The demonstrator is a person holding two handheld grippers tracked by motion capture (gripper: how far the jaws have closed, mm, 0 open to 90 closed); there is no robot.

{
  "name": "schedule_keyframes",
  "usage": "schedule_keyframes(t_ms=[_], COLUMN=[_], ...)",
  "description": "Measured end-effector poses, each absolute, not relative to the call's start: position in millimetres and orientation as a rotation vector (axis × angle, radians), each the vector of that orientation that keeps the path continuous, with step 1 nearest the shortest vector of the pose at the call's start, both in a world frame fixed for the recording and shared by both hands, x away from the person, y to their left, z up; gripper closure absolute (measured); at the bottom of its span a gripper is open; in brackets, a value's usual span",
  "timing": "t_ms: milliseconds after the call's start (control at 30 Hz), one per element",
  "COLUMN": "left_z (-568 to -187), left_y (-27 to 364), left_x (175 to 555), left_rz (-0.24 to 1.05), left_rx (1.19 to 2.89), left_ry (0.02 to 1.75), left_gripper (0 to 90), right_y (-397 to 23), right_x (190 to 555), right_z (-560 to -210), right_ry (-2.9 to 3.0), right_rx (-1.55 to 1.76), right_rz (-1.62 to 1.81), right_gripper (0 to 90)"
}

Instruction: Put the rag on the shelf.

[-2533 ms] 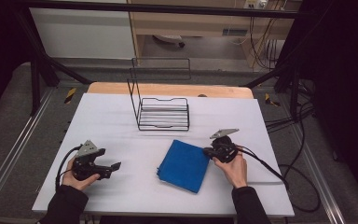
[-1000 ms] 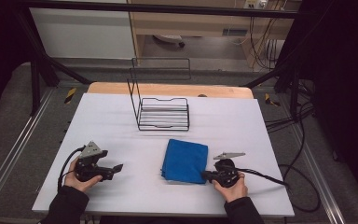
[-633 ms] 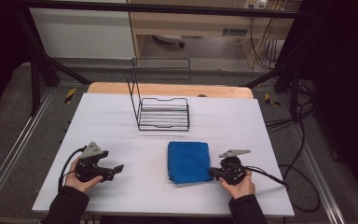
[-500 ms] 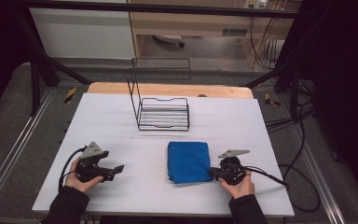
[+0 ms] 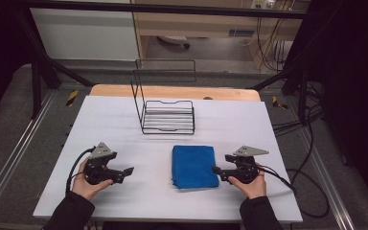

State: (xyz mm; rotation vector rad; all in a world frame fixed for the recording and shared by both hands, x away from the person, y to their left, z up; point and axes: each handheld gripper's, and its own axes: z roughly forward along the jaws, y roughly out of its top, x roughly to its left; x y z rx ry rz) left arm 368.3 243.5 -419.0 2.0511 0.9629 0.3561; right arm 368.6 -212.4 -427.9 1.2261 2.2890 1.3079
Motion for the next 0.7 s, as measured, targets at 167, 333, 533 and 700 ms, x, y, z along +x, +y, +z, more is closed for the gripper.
schedule_keyframes(t_ms=[167, 333, 533, 700], left_z=[-411, -405, -402, -402], left_y=[227, 204, 174, 151], left_x=[375, 383, 395, 406], left_rz=[0.363, 0.368, 0.351, 0.353], left_rx=[2.060, 2.063, 2.068, 2.089], left_ry=[0.950, 0.938, 0.939, 0.943], left_gripper=[8.0, 8.6, 11.5, 13.6], right_y=[-216, -220, -225, -225], right_x=[375, 376, 373, 371], right_z=[-429, -431, -433, -433], right_ry=[2.288, 2.269, 2.252, 2.247], right_rx=[1.195, 1.210, 1.224, 1.225], right_rz=[1.311, 1.321, 1.309, 1.320], right_gripper=[8.7, 6.4, 3.5, 3.5])
